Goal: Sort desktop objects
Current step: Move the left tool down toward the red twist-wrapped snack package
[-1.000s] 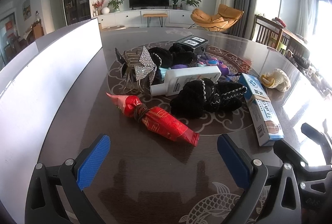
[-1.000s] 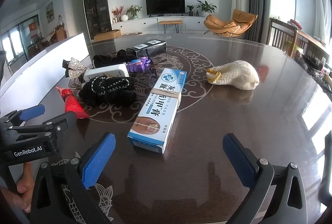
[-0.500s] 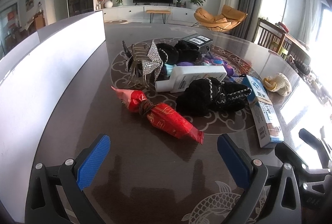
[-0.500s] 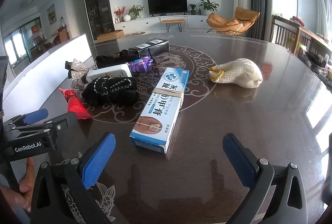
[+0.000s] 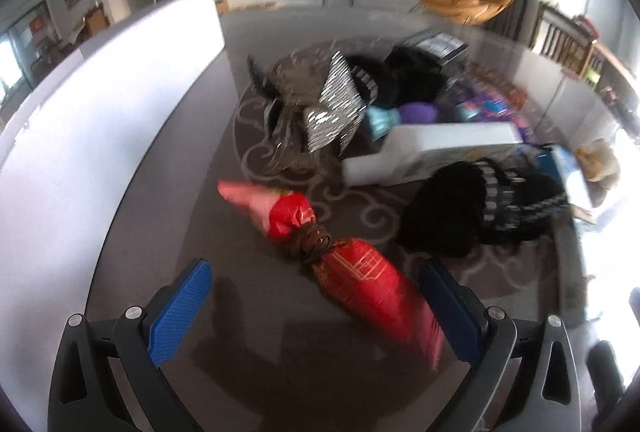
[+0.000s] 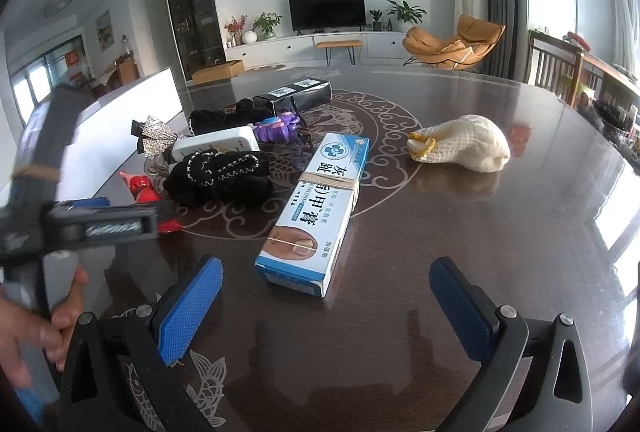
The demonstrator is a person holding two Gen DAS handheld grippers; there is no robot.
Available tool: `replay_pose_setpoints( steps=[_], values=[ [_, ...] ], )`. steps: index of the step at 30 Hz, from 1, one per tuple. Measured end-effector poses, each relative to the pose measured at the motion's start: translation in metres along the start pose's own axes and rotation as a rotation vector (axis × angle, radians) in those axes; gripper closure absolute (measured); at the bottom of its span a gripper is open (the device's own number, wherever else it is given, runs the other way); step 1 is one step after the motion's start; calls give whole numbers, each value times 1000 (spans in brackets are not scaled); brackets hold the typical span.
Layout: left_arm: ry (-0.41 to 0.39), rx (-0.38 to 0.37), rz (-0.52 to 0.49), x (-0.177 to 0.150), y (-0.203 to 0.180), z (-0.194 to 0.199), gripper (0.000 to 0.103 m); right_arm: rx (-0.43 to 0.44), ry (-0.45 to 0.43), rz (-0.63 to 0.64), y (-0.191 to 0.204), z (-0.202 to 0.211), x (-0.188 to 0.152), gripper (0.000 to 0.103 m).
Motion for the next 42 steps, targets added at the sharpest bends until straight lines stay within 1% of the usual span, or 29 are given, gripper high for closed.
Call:
replay_pose_setpoints(
  steps=[2,4,9,12,15,16,23,33,34,42],
  values=[
    [18,-5,17,-1,7,-3,0,0,-3,-1,0,0,0,0],
    [27,-25,27,-5,16,-6,0,2,-7,-3,-1,1,1,0],
    [0,-51,-4,-12,39,-8,0,6,-14,-4,0,2,0,0],
    [-18,-67,-18,-16,47,-9,0,5,-19,-6,0,3,0,0],
    [-24,-67,-14,-20,52,-8,0,3,-19,-7,-1,3,1,0],
    [-26,-65,-11,-23,52,-9,0,3,-18,-7,-1,3,1,0],
    [-29,-64,-7,-18,50,-19,0,3,-19,-7,-1,3,1,0],
    [-26,-68,-14,-21,53,-15,0,5,-20,-7,-1,3,1,0],
    [-26,-66,-15,-26,48,-9,0,4,-19,-7,-1,3,1,0],
    [-26,-66,-14,-26,49,-9,0,4,-19,-6,-1,3,1,0]
  ],
)
Point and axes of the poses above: each gripper's, at about its wrist camera, not at the fingertips, and z roughly against the way its jaws point, y to its left, x to its top, the point moved 10 cm from there along -z, roughly the way its jaws point, and after that the axes turned 15 degrees about x, right-handed, at the moved point
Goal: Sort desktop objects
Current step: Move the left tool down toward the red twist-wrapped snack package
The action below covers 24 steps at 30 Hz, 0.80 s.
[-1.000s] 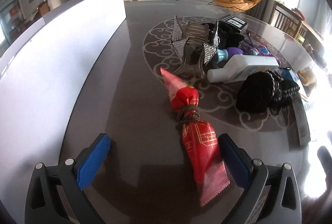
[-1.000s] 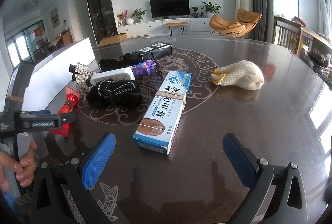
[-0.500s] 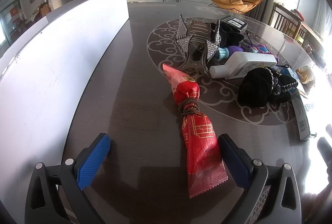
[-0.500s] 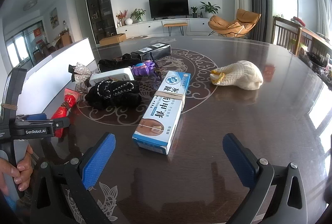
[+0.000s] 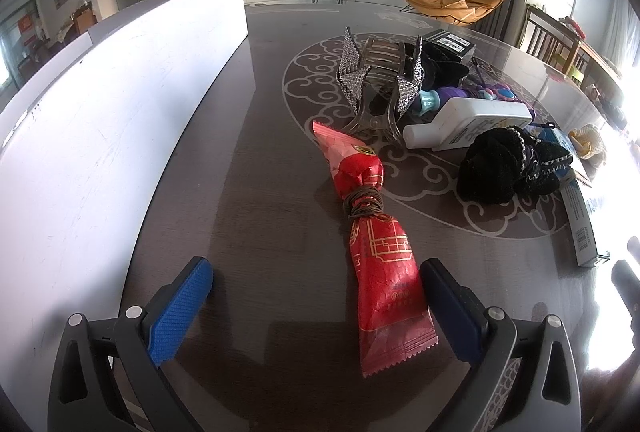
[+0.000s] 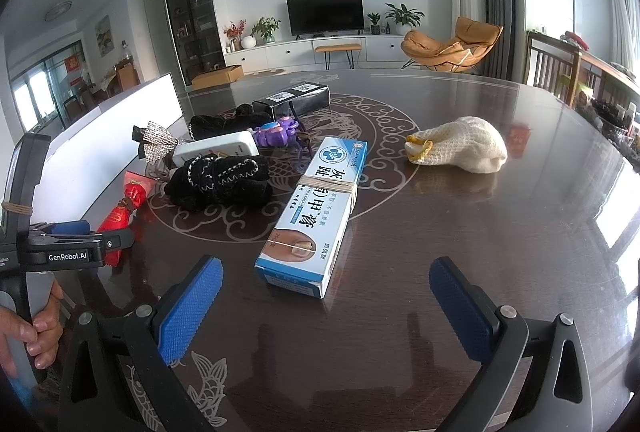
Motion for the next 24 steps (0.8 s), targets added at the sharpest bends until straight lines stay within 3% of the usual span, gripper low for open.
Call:
replay_pose_setpoints(
  steps=[24],
  values=[
    [-1,3,-1,-3,-1,2,0,1,0,0,0,0,0,0]
  ],
)
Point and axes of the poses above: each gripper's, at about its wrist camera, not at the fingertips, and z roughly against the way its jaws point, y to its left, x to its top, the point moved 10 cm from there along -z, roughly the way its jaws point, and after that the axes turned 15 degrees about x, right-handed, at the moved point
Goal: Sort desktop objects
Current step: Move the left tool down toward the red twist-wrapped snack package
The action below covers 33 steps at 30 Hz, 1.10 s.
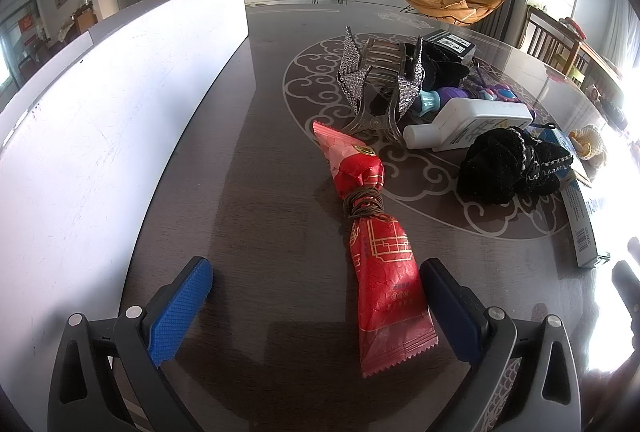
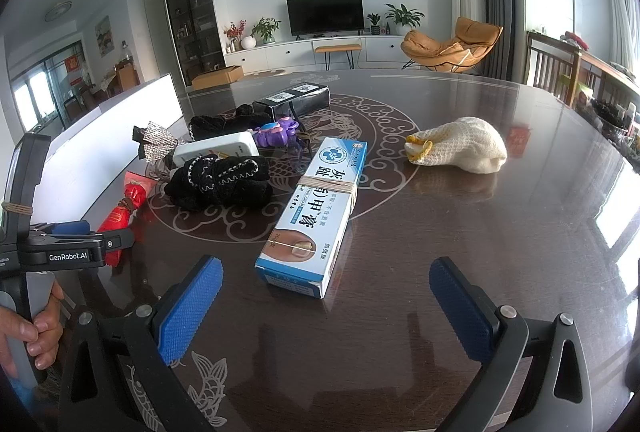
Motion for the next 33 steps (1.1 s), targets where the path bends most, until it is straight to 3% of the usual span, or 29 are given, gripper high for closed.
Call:
replay_pose_setpoints(
  steps=[15,20,27,33],
  values=[
    [7,8,-4,-1,0,0,0,2,3,0,0,0,0,0],
    [9,-51,-91,-4,-1,3,0,4,-3,-1,1,1,0,0],
    [141,-47,-132,10,-9,-8,0,7,-2,-1,1,1,0,0],
    [170,-43,-135,33,-17,-19,0,9,-1,2,2,1,0,0]
  ],
)
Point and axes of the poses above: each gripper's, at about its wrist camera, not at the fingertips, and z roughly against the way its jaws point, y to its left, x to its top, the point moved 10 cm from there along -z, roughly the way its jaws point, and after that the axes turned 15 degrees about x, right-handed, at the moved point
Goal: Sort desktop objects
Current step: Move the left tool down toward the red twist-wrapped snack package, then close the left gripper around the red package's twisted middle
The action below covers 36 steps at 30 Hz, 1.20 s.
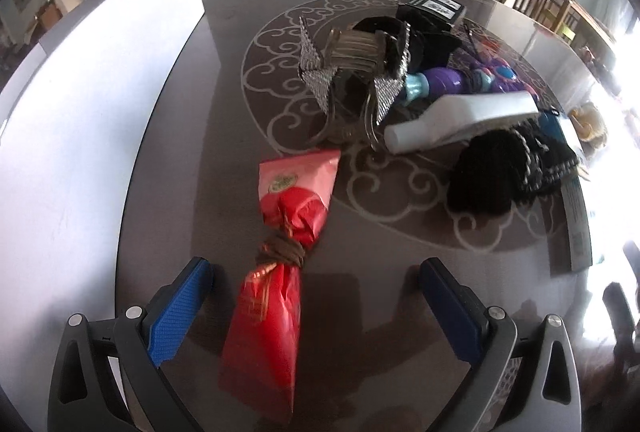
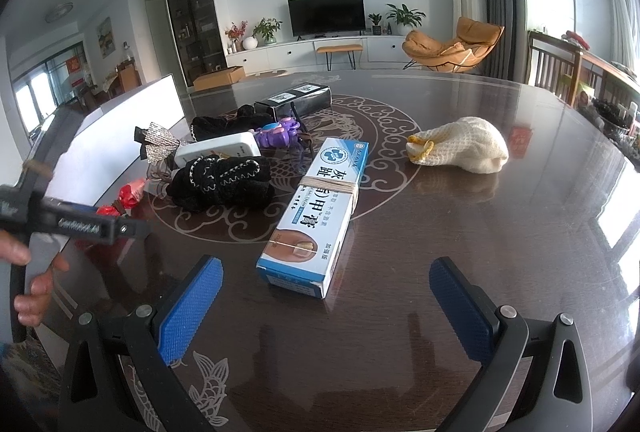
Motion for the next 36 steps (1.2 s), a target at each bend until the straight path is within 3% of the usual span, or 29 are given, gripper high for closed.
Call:
replay_pose_setpoints(
  steps=[9,17,18,20,22,27,31,36],
  values=[
    [-3,-18,-30,11,2,0,0,4,-4,-1,-1,0,0,0],
    [-85,-22,-11,8,7,0,0,4,-4,-1,-1,0,0,0],
    [-96,-25,-17,8,7,0,2,4,-3,-1,-1,0,0,0],
    [-164,-47,-45,12,3,9,34,5,-3,-2,-1,0,0,0],
    [-186,-66,-80,14,-6,13,80,4,0,-2,-1,-1,0,0],
    [-202,-78,-107,5,-1,17,82,15,40,-12,-1,-5,-2,0],
    [-220,-89,-124,-18,3,27,82,79,59,-165,-7,-1,6,0],
    [-215,-101,-118,-35,-7,34,83,14,345,-189,-11,-51,5,0]
  ],
)
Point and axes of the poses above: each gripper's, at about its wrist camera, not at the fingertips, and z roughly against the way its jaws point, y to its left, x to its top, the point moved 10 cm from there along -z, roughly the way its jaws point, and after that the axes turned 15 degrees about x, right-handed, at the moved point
